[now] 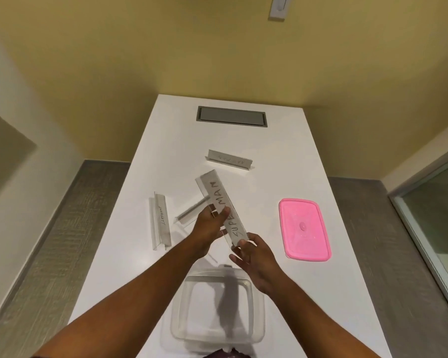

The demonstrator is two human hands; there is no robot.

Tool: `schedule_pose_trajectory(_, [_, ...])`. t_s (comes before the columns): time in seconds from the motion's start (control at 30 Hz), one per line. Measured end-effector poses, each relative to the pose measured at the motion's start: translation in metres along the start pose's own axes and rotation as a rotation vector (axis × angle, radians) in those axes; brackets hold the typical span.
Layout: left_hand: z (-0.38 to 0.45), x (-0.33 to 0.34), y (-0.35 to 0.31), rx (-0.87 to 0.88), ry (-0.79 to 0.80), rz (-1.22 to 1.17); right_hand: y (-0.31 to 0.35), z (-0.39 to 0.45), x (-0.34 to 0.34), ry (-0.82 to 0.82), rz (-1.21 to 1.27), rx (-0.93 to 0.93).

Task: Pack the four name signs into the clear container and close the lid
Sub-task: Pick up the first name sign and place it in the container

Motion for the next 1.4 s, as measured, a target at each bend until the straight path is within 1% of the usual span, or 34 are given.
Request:
schedule_pose_trajectory(0.17, [-0.008,-0.003,-0.014,0.091,0.026,0.229,0.005,-0.012,0.002,0.017,-0.155,-0.043])
schedule_pose_trajectory(0.23, [-0.010,-0.008,-0.022,0.140,0.023,0.413,0.014,-0.015,-0.002,0.004,-0.206,-0.068])
schedule_pose_trajectory(0.3, [-0.011,-0.013,-0.029,0.204,0.026,0.608,0.030,-0.016,-0.007,-0.056,-0.281,-0.129])
schedule_pose_trajectory(0.37, [-0.011,-0.016,-0.035,0.265,0.054,0.752,0.054,-0.019,-0.011,-0.144,-0.413,-0.266])
schedule_pose_trajectory(0.47, [-0.010,-0.022,-0.032,0.283,0.105,0.929,0.090,-0.028,-0.005,-0.242,-0.632,-0.566])
schedule_pose_trajectory(0.53, [-0.010,-0.025,-0.028,0.287,0.135,1.038,0.107,-0.035,0.005,-0.249,-0.821,-0.766])
schedule_pose_trajectory(0.57, [-0.009,-0.026,-0.026,0.284,0.155,1.071,0.112,-0.038,0.012,-0.244,-0.957,-0.850])
schedule_pose_trajectory(0.63, [-0.010,-0.029,-0.023,0.275,0.205,1.098,0.115,-0.039,0.024,-0.207,-1.252,-0.952])
schedule_pose_trajectory(0.7, [-0.011,-0.033,-0.022,0.270,0.239,1.128,0.113,-0.036,0.034,-0.115,-1.464,-0.963])
schedule_pose_trajectory(0.77, [-0.011,-0.037,-0.023,0.270,0.252,1.173,0.109,-0.031,0.037,-0.028,-1.605,-0.907])
schedule_pose_trajectory(0.83, [-0.014,-0.040,-0.023,0.277,0.246,1.205,0.108,-0.027,0.036,0.010,-1.701,-0.839])
schedule_pose_trajectory(0.93, [-0.019,-0.041,-0.026,0.299,0.221,1.212,0.111,-0.026,0.034,0.018,-1.709,-0.803])
schedule_pose_trajectory(1.07, [-0.028,-0.049,-0.026,0.317,0.192,1.212,0.107,-0.026,0.024,0.014,-1.557,-0.742])
schedule_pose_trajectory(1.17, [-0.035,-0.060,-0.022,0.327,0.211,1.176,0.098,-0.027,0.019,0.012,-1.490,-0.721])
schedule_pose_trajectory(1.3, [-0.044,-0.083,-0.018,0.302,0.193,1.077,0.087,-0.028,0.004,-0.022,-1.402,-0.670])
schedule_pose_trajectory(1.4, [-0.053,-0.100,-0.014,0.274,0.171,0.939,0.075,-0.034,-0.013,-0.017,-1.348,-0.640])
Point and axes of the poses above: each hand's wrist, its own z-axis towards the middle knuckle, its own x-axis out of the palm, y = z × x, the point moved 7 cm from there along z, towards the middle knuckle, and after that the axes turned 8 degrees about -z, right-handed, at the moved point
